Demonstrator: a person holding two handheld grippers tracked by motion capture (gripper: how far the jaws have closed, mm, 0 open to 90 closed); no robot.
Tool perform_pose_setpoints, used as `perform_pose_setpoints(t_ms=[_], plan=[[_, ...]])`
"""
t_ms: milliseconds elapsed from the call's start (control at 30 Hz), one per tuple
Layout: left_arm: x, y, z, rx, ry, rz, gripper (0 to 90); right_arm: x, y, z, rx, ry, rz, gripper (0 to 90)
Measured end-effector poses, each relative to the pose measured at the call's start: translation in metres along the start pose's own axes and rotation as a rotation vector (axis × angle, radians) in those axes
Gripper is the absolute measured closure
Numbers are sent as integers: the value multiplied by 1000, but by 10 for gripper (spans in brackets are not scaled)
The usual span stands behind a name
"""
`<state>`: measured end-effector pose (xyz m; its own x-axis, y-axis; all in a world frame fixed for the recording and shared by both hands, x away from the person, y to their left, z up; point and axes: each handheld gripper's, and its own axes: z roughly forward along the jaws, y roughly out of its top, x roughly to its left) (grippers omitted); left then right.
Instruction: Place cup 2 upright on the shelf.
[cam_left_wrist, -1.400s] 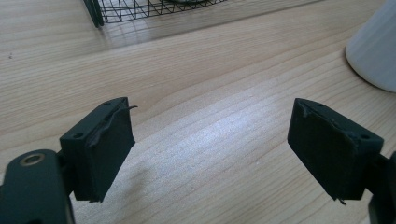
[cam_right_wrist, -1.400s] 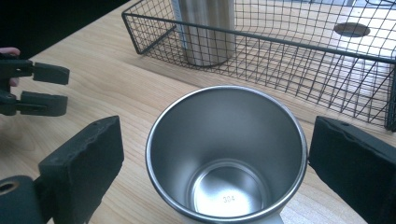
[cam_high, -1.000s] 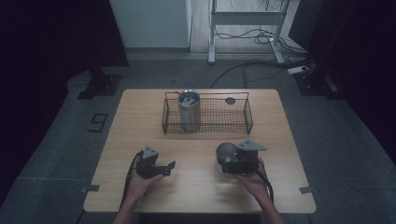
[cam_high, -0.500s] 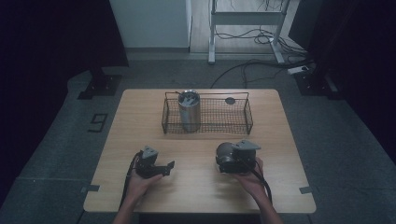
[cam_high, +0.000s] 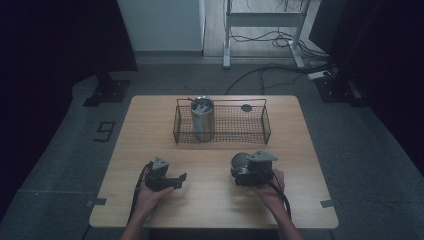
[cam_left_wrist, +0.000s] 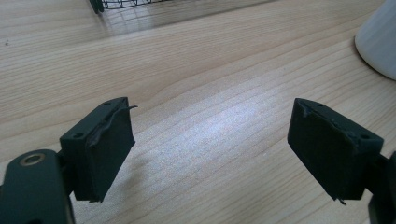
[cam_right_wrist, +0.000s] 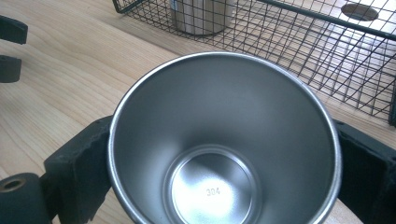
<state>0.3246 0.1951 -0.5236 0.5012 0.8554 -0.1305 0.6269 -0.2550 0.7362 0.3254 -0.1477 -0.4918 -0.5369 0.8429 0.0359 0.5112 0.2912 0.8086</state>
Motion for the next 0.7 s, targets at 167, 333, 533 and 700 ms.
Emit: perform_pose_setpoints(t_ms=[167,333,533,700], plan=[[1,0,-1,-4,0,-5,145,0,0,-1,-2,0,-13,58],[1,0,-1,-1,0,-2,145,-1,0,-4,-25,-6,-9,58],[1,0,-2,-7,1,-6,145,-3,1,-12,-55,-1,6,58],[0,0,-2,-7,2,-3,145,-3,2,-20,-75,6,12,58]])
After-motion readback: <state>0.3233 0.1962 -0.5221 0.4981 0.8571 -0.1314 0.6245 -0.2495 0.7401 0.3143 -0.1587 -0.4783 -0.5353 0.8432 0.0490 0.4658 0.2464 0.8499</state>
